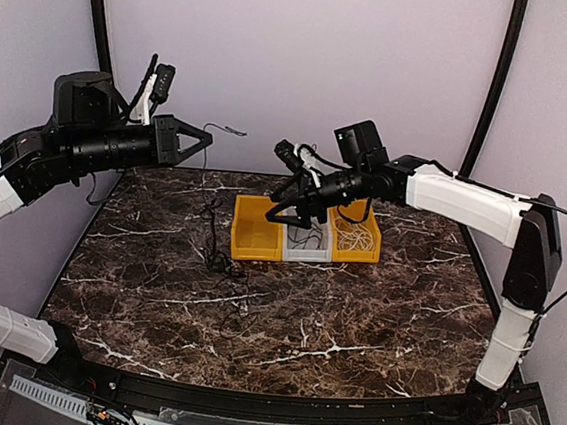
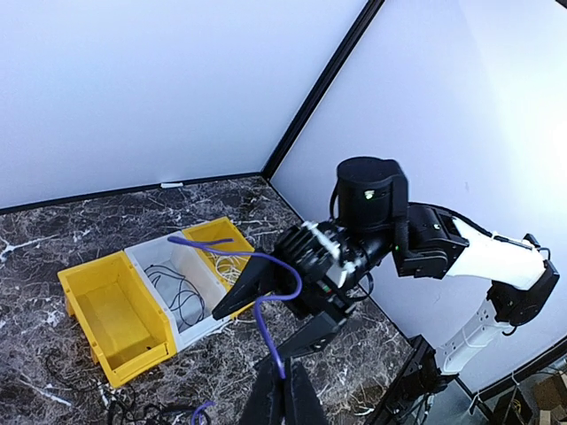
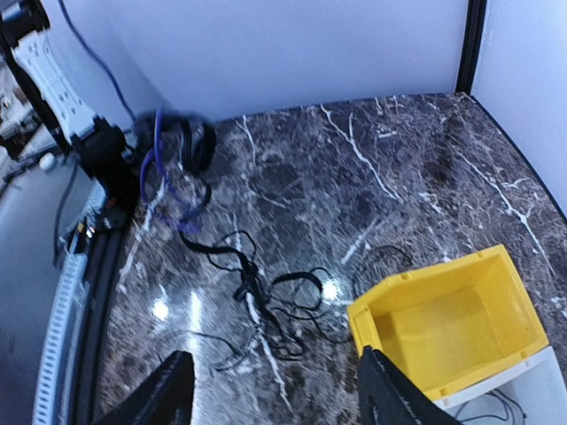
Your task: Untangle the cables
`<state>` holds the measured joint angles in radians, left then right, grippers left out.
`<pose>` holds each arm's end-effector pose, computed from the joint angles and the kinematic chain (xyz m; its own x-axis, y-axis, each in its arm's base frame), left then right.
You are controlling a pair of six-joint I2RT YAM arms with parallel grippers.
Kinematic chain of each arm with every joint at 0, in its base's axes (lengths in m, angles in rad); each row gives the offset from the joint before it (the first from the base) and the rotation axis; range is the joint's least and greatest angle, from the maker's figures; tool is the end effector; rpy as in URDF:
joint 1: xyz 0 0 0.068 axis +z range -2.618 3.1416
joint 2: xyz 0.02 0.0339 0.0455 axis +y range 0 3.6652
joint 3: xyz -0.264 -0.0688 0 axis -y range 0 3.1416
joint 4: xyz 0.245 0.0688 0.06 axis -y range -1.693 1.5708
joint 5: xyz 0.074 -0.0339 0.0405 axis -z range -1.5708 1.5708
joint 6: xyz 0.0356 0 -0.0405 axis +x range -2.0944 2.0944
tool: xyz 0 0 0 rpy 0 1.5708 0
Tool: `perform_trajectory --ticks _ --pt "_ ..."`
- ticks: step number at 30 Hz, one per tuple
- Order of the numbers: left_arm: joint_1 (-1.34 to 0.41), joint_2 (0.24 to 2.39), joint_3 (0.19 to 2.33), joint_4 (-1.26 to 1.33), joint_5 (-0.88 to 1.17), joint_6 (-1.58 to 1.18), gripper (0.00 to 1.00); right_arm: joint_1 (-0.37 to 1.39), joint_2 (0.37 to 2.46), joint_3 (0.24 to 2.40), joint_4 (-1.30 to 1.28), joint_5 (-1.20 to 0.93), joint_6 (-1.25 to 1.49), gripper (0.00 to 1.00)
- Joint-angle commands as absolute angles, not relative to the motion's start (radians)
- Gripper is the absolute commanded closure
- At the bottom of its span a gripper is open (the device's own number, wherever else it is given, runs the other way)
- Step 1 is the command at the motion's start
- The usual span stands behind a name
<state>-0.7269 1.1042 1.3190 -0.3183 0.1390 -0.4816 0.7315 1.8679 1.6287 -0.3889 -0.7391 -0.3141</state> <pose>0.1734 -0.1608 0.4488 -0.4210 -0.2395 -0.8749 0.6388 0.6065 -0.4734 0.3045 0.3055 0.3072 -0.1380 -0.4308 -0.8919 -0.9904 0.0555 0.1265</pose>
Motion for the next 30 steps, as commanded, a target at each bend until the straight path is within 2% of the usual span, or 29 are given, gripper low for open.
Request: perform_trajectory --ticks 1,13,19,20,22,23,25,26,27,30 --pt "-0.729 1.094 1.338 -0.337 0.165 -0.509 1.00 0.789 1.814 1.642 -0.210 -0.851 -0.181 0.29" --pt "-0.739 1.065 1.316 -0.223 0.170 -0.590 1.00 0.949 1.961 1.637 -0.052 -0.787 -0.086 0.21" --pt "-0.741 1.039 1.300 -0.182 0.173 -0.633 1.00 0.960 2.029 1.683 0.037 -0.774 0.043 0.06" --pt "-0.742 1.027 1.293 -0.168 0.174 -0.641 1.00 0.962 2.042 1.698 0.043 -0.794 0.055 0.09" --pt "-0.742 1.009 1.275 -0.159 0.167 -0.657 1.00 0.966 2.081 1.729 0.031 -0.817 0.064 0.26" --pt "-0.742 1.004 1.269 -0.159 0.163 -0.661 1.00 0.966 2.090 1.727 0.039 -0.830 0.074 0.39" --pt "-0.742 0.988 1.269 -0.168 0.143 -0.660 1.00 0.966 2.094 1.696 0.066 -0.844 0.086 0.75" --pt "-0.742 0.981 1.271 -0.175 0.131 -0.659 1.00 0.966 2.091 1.670 0.085 -0.844 0.092 0.90" --pt "-0.741 0.978 1.279 -0.180 0.125 -0.653 1.00 0.966 2.087 1.636 0.103 -0.840 0.095 1.00" --pt "-0.742 0.983 1.330 -0.229 0.097 -0.631 1.00 0.964 2.081 1.520 0.145 -0.810 0.086 1.00"
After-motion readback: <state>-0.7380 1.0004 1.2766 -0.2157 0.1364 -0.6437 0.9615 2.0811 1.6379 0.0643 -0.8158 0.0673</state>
